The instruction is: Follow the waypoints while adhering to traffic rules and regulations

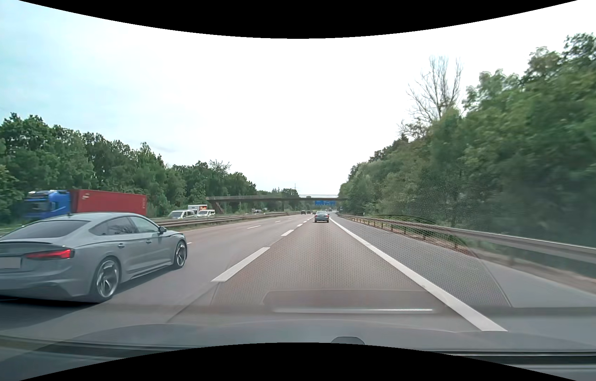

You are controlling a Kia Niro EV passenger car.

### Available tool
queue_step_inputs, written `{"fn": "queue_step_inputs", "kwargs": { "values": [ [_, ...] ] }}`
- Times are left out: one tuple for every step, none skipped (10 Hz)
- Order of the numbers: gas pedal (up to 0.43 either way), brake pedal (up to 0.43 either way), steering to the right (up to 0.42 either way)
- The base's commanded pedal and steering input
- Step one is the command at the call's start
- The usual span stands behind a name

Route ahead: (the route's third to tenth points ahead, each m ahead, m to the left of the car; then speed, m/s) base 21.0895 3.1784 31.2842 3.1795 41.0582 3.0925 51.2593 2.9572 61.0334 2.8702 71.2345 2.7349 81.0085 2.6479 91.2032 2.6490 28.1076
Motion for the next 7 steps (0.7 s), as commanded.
{"fn": "queue_step_inputs", "kwargs": {
  "values": [
    [0.098, 0.0, -0.003],
    [0.098, 0.0, -0.003],
    [0.098, 0.0, -0.002],
    [0.098, 0.0, -0.002],
    [0.098, 0.0, -0.002],
    [0.098, 0.0, -0.002],
    [0.098, 0.0, -0.002]
  ]
}}
